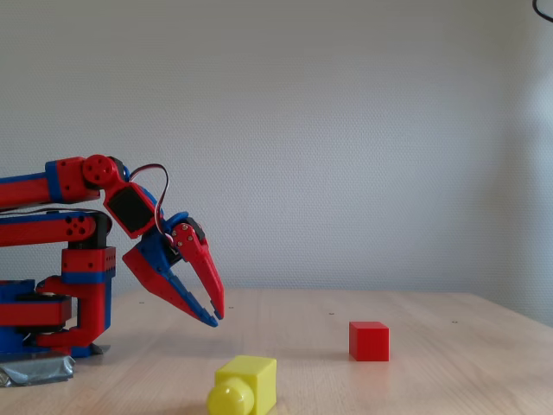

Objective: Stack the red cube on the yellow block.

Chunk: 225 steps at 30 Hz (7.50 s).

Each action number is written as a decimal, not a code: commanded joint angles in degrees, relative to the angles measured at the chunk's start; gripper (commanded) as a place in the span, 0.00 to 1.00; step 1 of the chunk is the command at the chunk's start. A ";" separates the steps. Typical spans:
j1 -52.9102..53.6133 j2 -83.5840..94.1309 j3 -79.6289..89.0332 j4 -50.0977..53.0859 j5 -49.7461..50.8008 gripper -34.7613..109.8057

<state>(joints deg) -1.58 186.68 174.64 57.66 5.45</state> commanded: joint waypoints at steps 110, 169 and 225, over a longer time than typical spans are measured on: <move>-6.94 -123.49 -104.33 11.69 6.50 0.42; 29.97 -63.19 -64.07 22.15 10.02 0.30; 30.23 -86.75 -67.85 4.13 8.61 0.34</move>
<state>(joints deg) 28.83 97.91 111.01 62.31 13.80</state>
